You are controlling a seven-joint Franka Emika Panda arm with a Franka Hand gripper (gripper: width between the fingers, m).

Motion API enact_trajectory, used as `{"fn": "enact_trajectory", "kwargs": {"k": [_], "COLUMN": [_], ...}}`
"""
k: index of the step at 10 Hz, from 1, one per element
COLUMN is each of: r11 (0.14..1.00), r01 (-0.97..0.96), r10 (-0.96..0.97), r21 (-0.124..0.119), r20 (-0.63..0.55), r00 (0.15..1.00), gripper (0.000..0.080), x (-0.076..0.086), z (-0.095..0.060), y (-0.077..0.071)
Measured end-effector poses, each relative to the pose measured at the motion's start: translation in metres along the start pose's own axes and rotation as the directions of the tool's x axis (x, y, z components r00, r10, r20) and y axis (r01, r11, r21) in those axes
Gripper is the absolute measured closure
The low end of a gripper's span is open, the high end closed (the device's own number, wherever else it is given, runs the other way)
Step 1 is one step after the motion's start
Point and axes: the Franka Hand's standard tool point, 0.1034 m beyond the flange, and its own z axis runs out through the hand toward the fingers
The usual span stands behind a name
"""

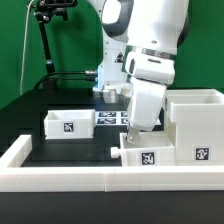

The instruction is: Assemble drawer

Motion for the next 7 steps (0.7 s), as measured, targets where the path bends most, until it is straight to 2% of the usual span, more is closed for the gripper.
{"fn": "enact_trajectory", "kwargs": {"k": [5, 7], "r11": [1.0, 0.999], "r01": [-0.012, -0.048], "r10": [0.012, 0.048], "r21": [0.003, -0.014], "r20": [0.002, -0.014], "r00": [1.0, 0.999], "gripper": [0.0753, 0.0752], "x": [-0.0006, 0.0042], "z": [0.0004, -0.0012], "y": [-0.0004, -0.0056]}}
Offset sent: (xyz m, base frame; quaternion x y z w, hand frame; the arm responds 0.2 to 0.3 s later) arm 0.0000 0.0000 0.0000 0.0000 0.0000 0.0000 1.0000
